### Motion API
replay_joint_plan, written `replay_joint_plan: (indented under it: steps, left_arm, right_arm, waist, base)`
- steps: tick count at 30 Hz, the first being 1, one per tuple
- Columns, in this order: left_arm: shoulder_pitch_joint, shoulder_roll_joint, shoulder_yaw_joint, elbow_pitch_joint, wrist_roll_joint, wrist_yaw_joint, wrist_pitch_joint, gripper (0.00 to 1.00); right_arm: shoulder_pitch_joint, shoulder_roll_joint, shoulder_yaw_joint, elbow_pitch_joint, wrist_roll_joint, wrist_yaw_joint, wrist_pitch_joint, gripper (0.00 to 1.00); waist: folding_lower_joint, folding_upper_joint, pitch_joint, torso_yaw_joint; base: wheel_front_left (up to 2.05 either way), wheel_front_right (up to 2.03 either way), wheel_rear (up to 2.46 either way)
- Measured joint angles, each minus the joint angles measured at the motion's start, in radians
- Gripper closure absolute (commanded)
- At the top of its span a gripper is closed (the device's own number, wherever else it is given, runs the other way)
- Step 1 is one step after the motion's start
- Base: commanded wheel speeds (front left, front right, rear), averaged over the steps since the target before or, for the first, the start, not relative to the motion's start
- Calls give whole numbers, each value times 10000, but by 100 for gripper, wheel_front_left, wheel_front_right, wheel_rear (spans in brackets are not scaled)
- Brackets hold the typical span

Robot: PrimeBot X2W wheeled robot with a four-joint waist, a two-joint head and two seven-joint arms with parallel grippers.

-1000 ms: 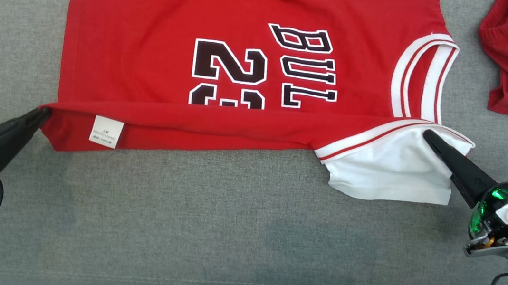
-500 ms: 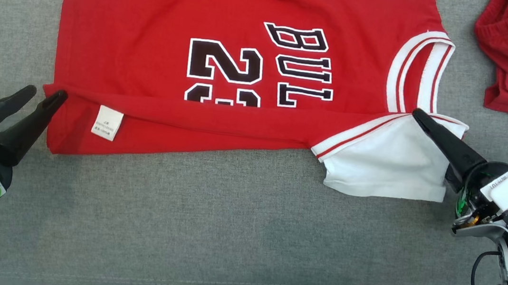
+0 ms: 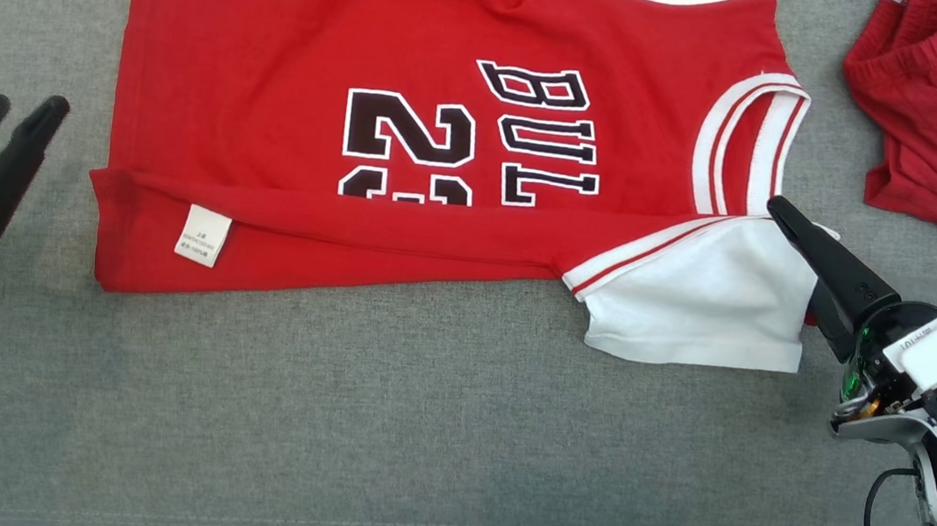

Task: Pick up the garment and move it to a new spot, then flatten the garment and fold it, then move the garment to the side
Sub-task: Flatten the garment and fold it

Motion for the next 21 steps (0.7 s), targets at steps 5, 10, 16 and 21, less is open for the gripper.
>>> replay_joint_plan:
  steps: [5,10,16,21]
  left_arm:
    - [197,-67,341,12,12,0,-531,0]
    - [869,-65,380,-58,466,4,-972,0]
    - [1703,-201,186,-180,1350,295,-1647,0]
    - [2409,-970,-403,-382,1484,456,-2077,0]
  right_arm:
    - [354,-81,-192,-428,-476,0,-443,0]
    - [718,-639,-500,-903,-2123,247,-1448,0]
    - [1391,-1195,-253,-1183,-4056,633,-2362,0]
    - [2180,-838,221,-1051,-4495,761,-2861,0]
  waist:
    - [0,0,-254,-58]
    - [0,0,-572,-77]
    - [0,0,-984,-89]
    - [0,0,-1324,-61]
  base:
    - [0,0,0]
    - [0,0,0]
    - [0,0,0]
    - [0,0,0]
